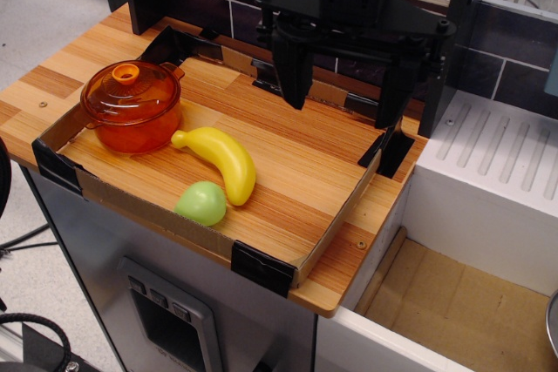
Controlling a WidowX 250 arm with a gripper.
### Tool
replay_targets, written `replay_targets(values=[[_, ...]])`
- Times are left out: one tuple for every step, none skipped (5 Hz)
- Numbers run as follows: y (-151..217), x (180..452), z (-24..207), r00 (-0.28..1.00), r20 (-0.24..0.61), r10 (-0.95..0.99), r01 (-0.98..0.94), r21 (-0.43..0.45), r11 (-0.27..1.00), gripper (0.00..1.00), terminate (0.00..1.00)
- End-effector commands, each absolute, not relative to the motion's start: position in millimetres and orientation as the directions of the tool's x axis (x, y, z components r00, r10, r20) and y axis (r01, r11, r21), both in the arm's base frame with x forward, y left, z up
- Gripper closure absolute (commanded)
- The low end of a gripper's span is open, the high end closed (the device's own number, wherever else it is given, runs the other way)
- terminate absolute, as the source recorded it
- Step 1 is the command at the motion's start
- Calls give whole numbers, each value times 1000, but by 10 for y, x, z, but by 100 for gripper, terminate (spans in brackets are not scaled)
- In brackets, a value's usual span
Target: Take lid off pot
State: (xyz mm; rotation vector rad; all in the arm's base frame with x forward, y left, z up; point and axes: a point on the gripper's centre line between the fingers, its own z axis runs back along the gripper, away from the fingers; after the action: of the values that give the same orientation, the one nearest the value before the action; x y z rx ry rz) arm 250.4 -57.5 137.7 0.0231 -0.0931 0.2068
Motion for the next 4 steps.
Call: replay_targets(values=[[-575, 2504, 1377, 974, 95, 204, -206, 13, 978, 0, 0], [-352, 2529, 1510, 964, 120, 236, -232, -46, 972, 0, 0], [18, 2618, 1600, 946, 123, 300, -291, -81, 953, 0, 0], [355, 2693, 1580, 929, 144, 341, -329, -101, 939, 0, 0]])
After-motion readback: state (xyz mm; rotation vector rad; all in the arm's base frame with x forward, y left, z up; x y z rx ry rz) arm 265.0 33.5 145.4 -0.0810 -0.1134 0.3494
